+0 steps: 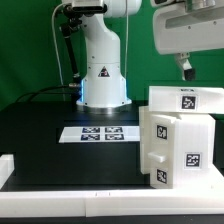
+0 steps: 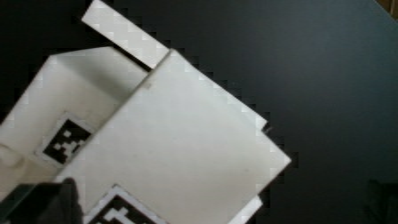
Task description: Assemble cabinet
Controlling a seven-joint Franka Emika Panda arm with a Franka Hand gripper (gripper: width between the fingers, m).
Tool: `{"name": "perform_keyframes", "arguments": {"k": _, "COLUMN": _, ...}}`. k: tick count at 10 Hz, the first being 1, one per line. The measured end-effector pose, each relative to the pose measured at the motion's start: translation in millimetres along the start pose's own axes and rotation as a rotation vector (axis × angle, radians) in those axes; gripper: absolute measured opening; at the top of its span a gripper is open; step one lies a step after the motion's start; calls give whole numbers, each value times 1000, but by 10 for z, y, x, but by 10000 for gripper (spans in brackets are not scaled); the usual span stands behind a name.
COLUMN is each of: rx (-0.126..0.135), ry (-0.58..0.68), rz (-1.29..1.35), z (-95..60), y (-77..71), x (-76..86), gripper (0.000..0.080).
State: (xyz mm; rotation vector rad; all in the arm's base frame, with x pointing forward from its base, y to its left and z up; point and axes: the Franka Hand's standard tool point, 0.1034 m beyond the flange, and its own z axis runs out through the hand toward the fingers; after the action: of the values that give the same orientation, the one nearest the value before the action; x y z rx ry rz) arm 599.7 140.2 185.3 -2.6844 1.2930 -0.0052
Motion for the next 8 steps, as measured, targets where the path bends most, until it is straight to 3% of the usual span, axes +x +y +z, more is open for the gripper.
{"name": "perform_keyframes", "arguments": {"k": 5, "rx": -1, "ry": 2, "rz": -335, "z": -1, "y": 10, "x": 17, "gripper": 797}}
{"name": "perform_keyframes", "arguments": {"k": 7, "rx": -31, "ry": 24, "rz": -696, "z": -9, "y": 30, "x": 67, "gripper": 797}}
{"name": "perform_keyframes", "arguments": {"k": 8, "rx": -32, "ry": 28, "rz": -817, "z": -23, "y": 29, "x": 109, "gripper": 797}}
